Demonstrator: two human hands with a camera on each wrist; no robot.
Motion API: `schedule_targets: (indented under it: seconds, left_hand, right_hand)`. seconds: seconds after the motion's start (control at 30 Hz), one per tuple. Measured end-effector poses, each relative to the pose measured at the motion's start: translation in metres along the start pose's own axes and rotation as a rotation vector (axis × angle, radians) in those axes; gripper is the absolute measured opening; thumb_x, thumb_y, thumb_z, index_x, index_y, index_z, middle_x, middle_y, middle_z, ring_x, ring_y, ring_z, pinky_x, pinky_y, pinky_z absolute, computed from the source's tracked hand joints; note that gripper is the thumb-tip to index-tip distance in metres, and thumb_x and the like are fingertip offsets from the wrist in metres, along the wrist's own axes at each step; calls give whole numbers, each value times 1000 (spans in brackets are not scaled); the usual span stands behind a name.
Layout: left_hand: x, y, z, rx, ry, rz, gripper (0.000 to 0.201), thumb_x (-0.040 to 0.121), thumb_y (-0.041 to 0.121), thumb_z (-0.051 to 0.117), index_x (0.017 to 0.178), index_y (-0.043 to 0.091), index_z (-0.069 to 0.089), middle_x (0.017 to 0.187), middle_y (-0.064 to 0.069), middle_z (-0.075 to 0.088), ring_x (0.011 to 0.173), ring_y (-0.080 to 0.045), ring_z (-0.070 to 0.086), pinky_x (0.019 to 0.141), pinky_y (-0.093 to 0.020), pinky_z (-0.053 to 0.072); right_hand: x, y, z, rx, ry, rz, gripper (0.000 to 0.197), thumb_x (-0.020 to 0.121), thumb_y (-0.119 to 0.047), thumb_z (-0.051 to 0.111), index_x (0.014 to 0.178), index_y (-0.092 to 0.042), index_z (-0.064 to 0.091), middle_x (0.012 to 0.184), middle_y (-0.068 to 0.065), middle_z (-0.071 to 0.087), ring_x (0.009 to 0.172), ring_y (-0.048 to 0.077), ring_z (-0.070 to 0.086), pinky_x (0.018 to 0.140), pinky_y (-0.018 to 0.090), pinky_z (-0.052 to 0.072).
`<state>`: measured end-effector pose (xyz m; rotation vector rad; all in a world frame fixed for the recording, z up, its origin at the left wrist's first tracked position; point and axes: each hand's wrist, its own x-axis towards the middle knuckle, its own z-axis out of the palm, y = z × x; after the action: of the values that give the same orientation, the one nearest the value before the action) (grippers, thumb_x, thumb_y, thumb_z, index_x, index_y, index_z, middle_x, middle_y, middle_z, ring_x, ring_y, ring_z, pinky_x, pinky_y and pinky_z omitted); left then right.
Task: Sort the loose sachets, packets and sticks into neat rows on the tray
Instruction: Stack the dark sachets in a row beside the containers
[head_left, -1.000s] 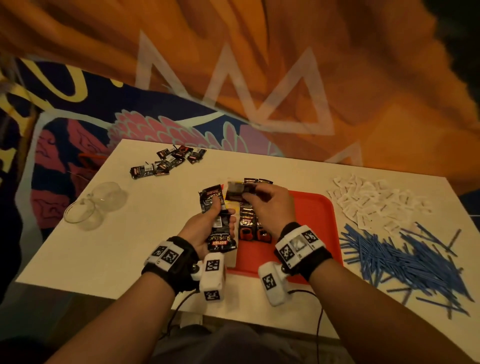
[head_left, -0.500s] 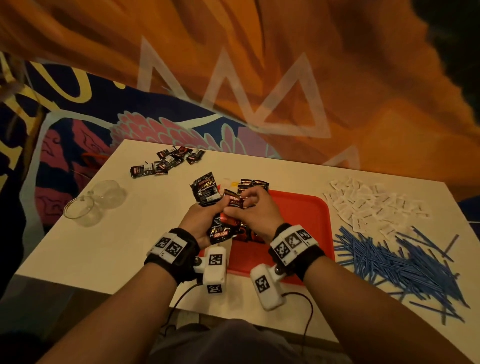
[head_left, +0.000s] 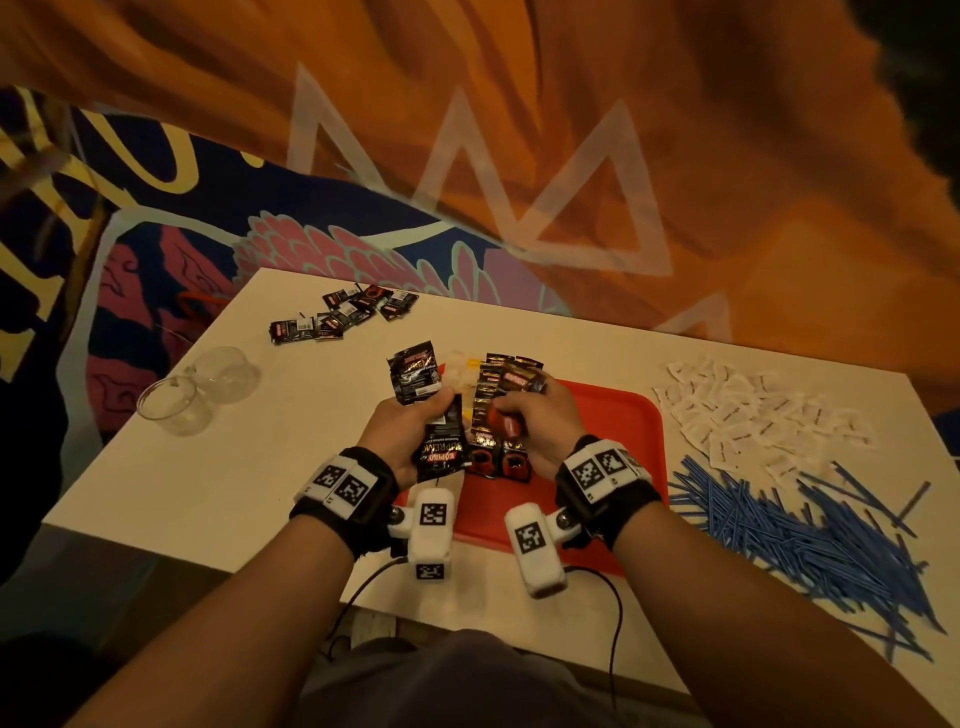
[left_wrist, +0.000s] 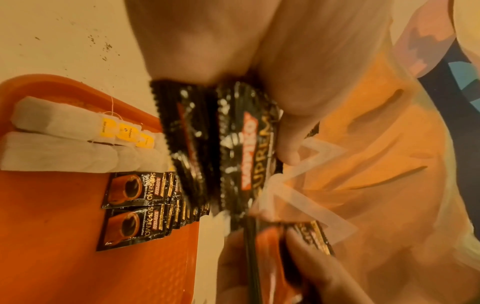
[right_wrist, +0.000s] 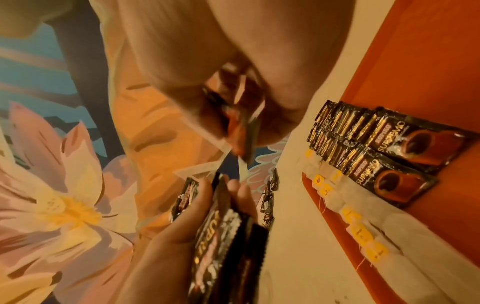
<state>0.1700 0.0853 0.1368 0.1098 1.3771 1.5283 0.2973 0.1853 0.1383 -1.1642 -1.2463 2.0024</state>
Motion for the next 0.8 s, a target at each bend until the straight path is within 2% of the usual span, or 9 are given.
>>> schedule_targets:
  seconds: [0.1,0.2,0.33,0.43,0.53,0.6,0.67,0.73,0.8]
  left_hand:
    - [1,-2,0,-22,29,12,30,88,10,71,116,2,62,77,-13,72,65,-28,71,57,-37,56]
    - [-1,-3,3,-12,50,37,32,86,13,74,115,1,66,86,-16,74,71,-31,73,58,-39,57]
    - [-1,-3,7,33,50,52,39,85,23,77,115,1,69,103,-22,73,87,-38,73,70,-45,60]
    - [-5,-1,6,10,12,22,46,77,33,77,109,2,69,89,-17,74,75,-33,72,67,-41,58]
    - [-7,-3,6,-37,-55,-34,33,87,21,70,113,1,65,87,-17,71,70,-31,70,64,-39,57]
    - [-7,-5,5,15,-23,-4,22,91,9,65,111,-1,65,87,-19,70,70,-32,70,63,-40,58]
    - [-5,-7,5,76,14,44,20,90,8,68,108,0,66,92,-22,71,74,-34,71,65,-42,58]
    - [-5,-9,4,87,37,59,19,90,15,71,105,4,68,91,-20,71,72,-33,71,64,-41,58]
    - [-5,-8,3,54,77,26,24,90,29,72,97,6,68,80,-13,70,62,-27,67,60,-35,56]
  right_hand:
    - [-3,-6,2,-9,-19,-33,28,85,18,41,96,-3,55,87,13,63,77,24,66,80,41,56]
    - [-8,-2,10,-170,-100,-63,31,90,3,58,117,-10,49,84,8,57,61,14,55,55,27,48]
    - [-6,7,16,-425,-193,-125,32,75,-10,83,100,-17,64,70,-6,55,62,10,50,65,33,44]
    - [-2,7,17,-480,-153,-162,26,69,-16,86,84,-12,66,72,7,63,69,25,61,72,46,55]
    - [-2,7,13,-513,-146,-143,26,74,-13,82,91,0,66,89,17,71,84,34,68,82,53,57]
    - [-4,5,10,-482,-160,-114,20,79,-8,79,89,0,64,79,15,69,68,28,67,64,42,59]
    - [-8,2,7,-417,-177,-44,13,85,-4,73,85,-7,61,63,6,59,44,12,54,40,22,43]
    - [-12,-1,5,-347,-179,14,14,88,-1,69,87,-11,58,60,3,54,37,6,47,34,16,34]
    - [-9,-3,3,-356,-83,-67,16,86,-3,71,88,-15,61,67,3,61,48,9,56,41,21,43]
